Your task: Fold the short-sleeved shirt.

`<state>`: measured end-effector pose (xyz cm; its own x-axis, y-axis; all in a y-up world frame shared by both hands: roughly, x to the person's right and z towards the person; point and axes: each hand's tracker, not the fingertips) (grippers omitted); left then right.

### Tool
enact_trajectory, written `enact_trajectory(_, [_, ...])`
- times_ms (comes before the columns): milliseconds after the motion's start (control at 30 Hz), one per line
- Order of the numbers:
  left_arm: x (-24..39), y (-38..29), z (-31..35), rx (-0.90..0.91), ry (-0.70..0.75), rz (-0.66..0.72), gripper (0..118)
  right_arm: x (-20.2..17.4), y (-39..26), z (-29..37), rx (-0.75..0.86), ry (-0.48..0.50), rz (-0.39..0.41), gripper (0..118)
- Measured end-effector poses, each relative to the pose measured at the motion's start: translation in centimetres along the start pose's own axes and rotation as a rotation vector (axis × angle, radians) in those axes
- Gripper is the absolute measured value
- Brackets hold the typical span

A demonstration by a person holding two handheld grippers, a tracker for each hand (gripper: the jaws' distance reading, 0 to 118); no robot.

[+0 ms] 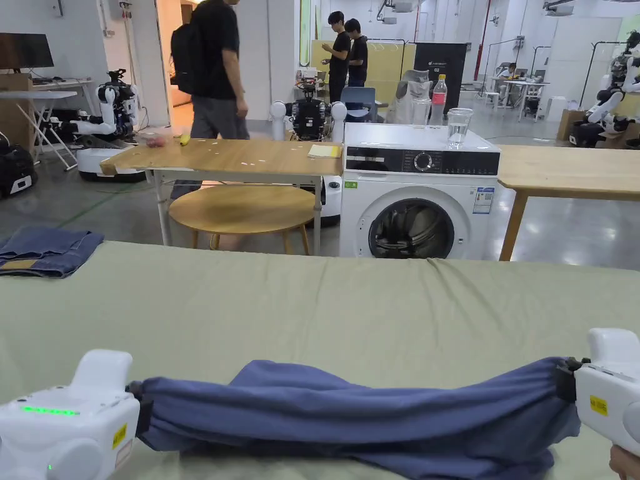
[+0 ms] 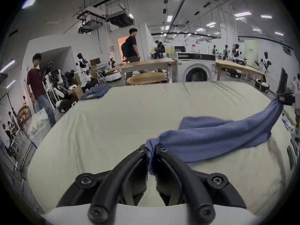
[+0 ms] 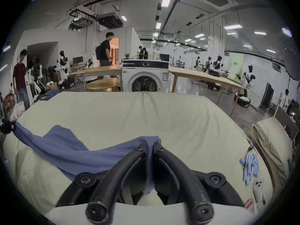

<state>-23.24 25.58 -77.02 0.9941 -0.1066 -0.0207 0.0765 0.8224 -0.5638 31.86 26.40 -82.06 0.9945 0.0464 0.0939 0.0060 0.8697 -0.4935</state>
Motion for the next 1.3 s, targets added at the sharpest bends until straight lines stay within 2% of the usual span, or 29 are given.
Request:
enact_trajectory(167, [0.0, -6.8, 1.4, -0.088, -0.024, 0.060, 3, -0.6, -5.9, 3.1, -0.038, 0.012, -0.046, 4])
enact_trajectory(367, [0.1, -10.9, 1.7, -0.102, -0.031, 0.085, 3, -0.6, -11.7, 5.3, -0.128, 0.003, -0.018, 4])
enact_trajectory(400, [0.3, -10.8, 2.1, -0.098, -0.016, 0.082, 9, -0.4, -11.9, 5.8, -0.128, 0.017, -0.008, 7])
enact_trajectory(433, [0.3, -10.7, 2.6, -0.084, -0.005, 0.070, 24, -0.3, -11.9, 6.6, -0.119, 0.038, 0.013, 18])
enact_trajectory(467, [0.3, -10.4, 3.5, -0.049, 0.030, 0.045, 51, -0.5, -11.6, 7.8, -0.080, 0.024, 0.050, 45])
enact_trajectory(500, [0.4, -10.1, 4.7, -0.020, 0.033, 0.032, 97, -0.8, -11.4, 9.3, -0.044, 0.007, 0.081, 89])
enact_trajectory(533, [0.5, -9.9, 6.2, 0.012, 0.020, 0.025, 114, -1.1, -11.2, 11.1, -0.022, 0.007, 0.097, 106])
enact_trajectory(600, [1.1, -9.8, 10.4, 0.097, -0.007, 0.013, 116, -1.7, -11.4, 15.7, 0.050, 0.085, 0.083, 107])
enact_trajectory(700, [1.9, -11.6, 15.3, 0.135, -0.042, 0.001, 116, -3.2, -13.1, 22.2, 0.107, 0.082, 0.089, 106])
enact_trajectory(733, [2.1, -12.4, 16.4, 0.137, -0.044, 0.002, 116, -3.5, -14.0, 23.7, 0.121, 0.087, 0.074, 102])
enact_trajectory(767, [2.2, -13.3, 17.4, 0.122, -0.062, 0.000, 114, -3.8, -15.0, 25.3, 0.123, 0.105, 0.049, 88])
enact_trajectory(800, [2.2, -14.4, 18.2, 0.085, -0.104, 0.011, 94, -4.1, -16.0, 26.6, 0.138, 0.112, 0.023, 49])
enact_trajectory(833, [2.3, -15.3, 19.0, 0.063, -0.143, 0.026, 47, -4.3, -16.9, 27.4, 0.144, 0.098, 0.017, 12])
enact_trajectory(867, [2.2, -16.3, 19.7, 0.039, -0.180, 0.050, 0, -4.5, -17.7, 28.2, 0.141, 0.087, 0.010, 0])
enact_trajectory(900, [2.1, -17.2, 19.5, -0.005, -0.151, 0.086, 0, -4.4, -18.4, 28.6, 0.140, 0.077, -0.002, 0])
enact_trajectory(933, [1.9, -18.1, 19.8, 0.030, -0.136, 0.089, 0, -4.3, -18.9, 29.1, 0.145, 0.088, -0.027, 0])
enact_trajectory(1000, [1.5, -19.4, 19.5, -0.014, -0.133, 0.094, 0, -3.9, -19.2, 29.5, 0.112, 0.132, -0.087, 0])
enact_trajectory(1167, [0.0, -18.4, 17.8, -0.021, -0.103, 0.120, 0, -3.4, -18.7, 29.3, 0.120, 0.124, -0.103, 0])
enact_trajectory(1300, [-1.0, -16.2, 13.8, -0.036, -0.101, 0.116, 0, -3.6, -18.5, 28.1, 0.106, 0.130, -0.111, 0])
